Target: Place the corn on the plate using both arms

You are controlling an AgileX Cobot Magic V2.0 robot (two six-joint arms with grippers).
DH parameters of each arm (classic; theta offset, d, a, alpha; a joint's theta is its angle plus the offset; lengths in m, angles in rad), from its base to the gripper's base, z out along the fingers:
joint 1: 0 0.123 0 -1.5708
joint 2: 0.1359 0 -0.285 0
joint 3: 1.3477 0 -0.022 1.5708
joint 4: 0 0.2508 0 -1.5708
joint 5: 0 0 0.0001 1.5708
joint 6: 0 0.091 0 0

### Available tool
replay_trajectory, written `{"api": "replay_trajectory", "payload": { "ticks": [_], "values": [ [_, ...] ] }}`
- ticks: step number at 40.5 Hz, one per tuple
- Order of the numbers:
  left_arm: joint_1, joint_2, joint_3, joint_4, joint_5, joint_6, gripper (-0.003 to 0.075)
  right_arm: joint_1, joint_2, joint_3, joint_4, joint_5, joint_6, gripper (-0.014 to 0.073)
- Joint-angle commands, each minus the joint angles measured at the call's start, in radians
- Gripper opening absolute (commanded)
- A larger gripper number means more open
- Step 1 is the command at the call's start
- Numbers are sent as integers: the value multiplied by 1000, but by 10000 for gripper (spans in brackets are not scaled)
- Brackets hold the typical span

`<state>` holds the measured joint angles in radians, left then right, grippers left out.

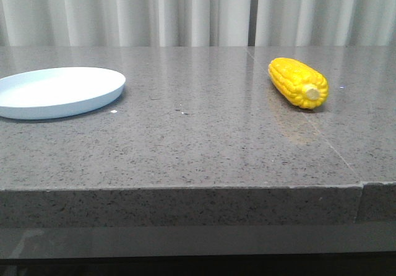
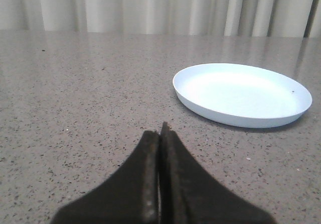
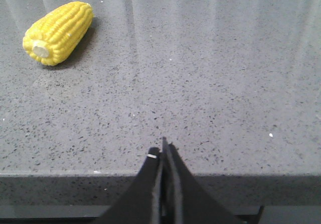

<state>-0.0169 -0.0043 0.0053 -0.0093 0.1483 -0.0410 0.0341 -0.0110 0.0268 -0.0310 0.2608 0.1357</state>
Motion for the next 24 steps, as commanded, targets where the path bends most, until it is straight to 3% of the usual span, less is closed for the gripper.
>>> {"api": "replay_trajectory", "payload": {
  "ticks": [1,11,18,24],
  "values": [
    [1,-18,4,-7,-107,-8,-20,-5,-12,-16,-2,-112,-10,-67],
    [1,-18,-52,-7,-367,-8,-20,-5,-12,-118,-2,-170,-9,-67],
    [1,48,-281,9,-67,-8,-20,-5,23,-331,-2,-24,-9,-67],
    [1,212,-454,21,64,41,-20,-5,153,-484,16,73,-8,-66]
  ]
}}
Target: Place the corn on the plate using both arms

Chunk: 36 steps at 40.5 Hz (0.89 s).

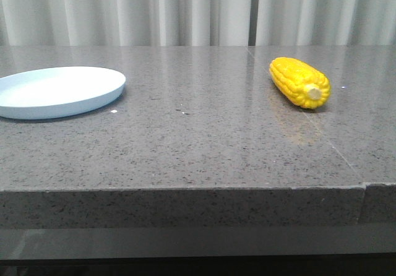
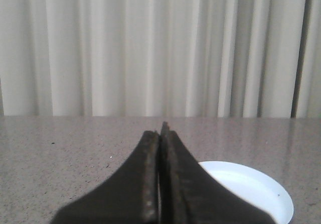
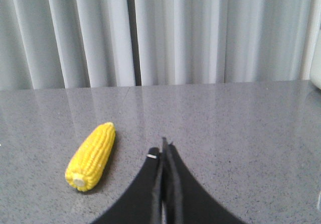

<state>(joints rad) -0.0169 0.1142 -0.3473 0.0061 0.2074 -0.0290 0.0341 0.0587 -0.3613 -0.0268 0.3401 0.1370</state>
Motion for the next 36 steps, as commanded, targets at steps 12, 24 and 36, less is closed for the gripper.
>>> {"api": "replay_trajectory", "payload": {
  "ticks": [12,24,36],
  "values": [
    [1,247,-192,5,35,46,0,-5,281,-201,12,36,-9,-39],
    [1,243,-192,5,42,46,708,-5,276,-201,12,27,-9,617],
    [1,339,-220,-36,126,46,626,-5,276,-201,12,26,-9,654]
  ]
}}
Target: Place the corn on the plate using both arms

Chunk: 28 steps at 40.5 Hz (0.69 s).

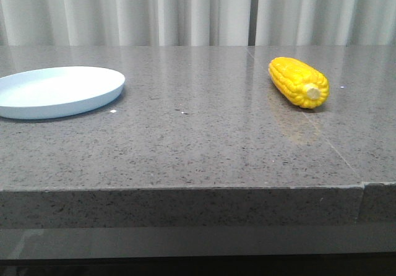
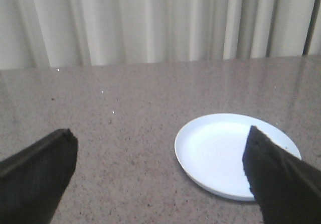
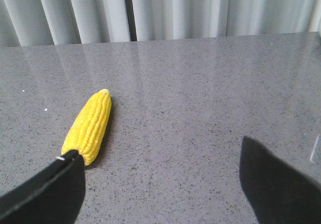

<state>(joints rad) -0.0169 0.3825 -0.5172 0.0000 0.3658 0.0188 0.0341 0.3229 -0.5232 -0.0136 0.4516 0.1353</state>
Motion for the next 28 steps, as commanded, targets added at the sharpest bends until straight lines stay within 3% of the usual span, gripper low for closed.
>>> {"api": "replay_trajectory", "payload": {
  "ticks": [1,11,28],
  "values": [
    [1,96,-63,-35,-18,-2,626,-5,12,-39,-2,-86,-7,654],
    [-5,488,-269,-85,206,1,573,-5,12,-39,-2,-86,-7,654],
    [-82,987,-579,-85,295,2,554,-5,12,-39,-2,-86,-7,654]
  ]
}}
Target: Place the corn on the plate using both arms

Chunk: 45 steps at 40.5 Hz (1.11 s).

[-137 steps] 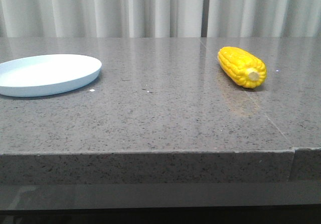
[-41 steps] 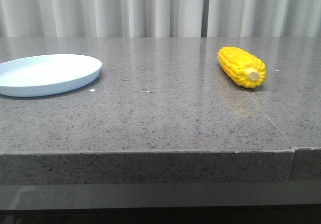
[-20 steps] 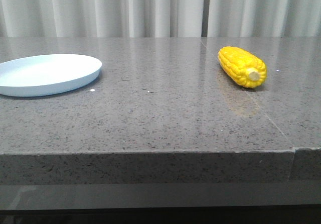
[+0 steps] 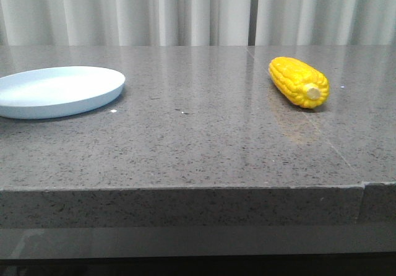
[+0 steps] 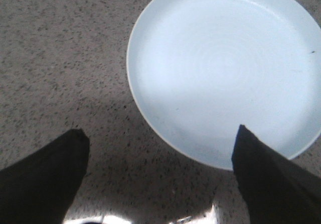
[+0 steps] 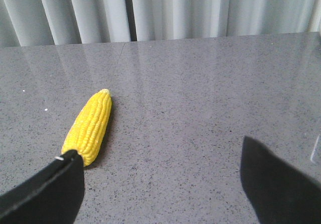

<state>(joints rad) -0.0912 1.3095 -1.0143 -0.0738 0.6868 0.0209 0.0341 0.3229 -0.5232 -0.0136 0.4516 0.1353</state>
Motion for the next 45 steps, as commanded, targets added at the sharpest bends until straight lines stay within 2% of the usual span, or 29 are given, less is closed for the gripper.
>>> {"api": "replay_trajectory", "payload": {
  "ticks": [1,9,18,23,26,35,45],
  "values": [
    [-8,75,-96,-8,-24,0,554,-5,12,-39,-2,-86,-7,654],
    [-4,228,-196,-7,-5,0,554,-5,12,-39,-2,-86,-7,654],
    [-4,322,-241,-12,22,-9,538,-5,12,-39,-2,-86,-7,654],
    [-4,338,-242,-20,22,-9,454,-5,12,-39,-2,-86,-7,654],
    [-4,340,-242,-26,19,-9,372,-5,12,-39,-2,-86,-7,654],
    [-4,340,-242,-26,-4,-9,-19,-5,12,-39,-2,-86,-7,654],
    [-37,287,-279,-92,-15,-9,-20,-5,12,-39,-2,-86,-7,654]
  ]
}}
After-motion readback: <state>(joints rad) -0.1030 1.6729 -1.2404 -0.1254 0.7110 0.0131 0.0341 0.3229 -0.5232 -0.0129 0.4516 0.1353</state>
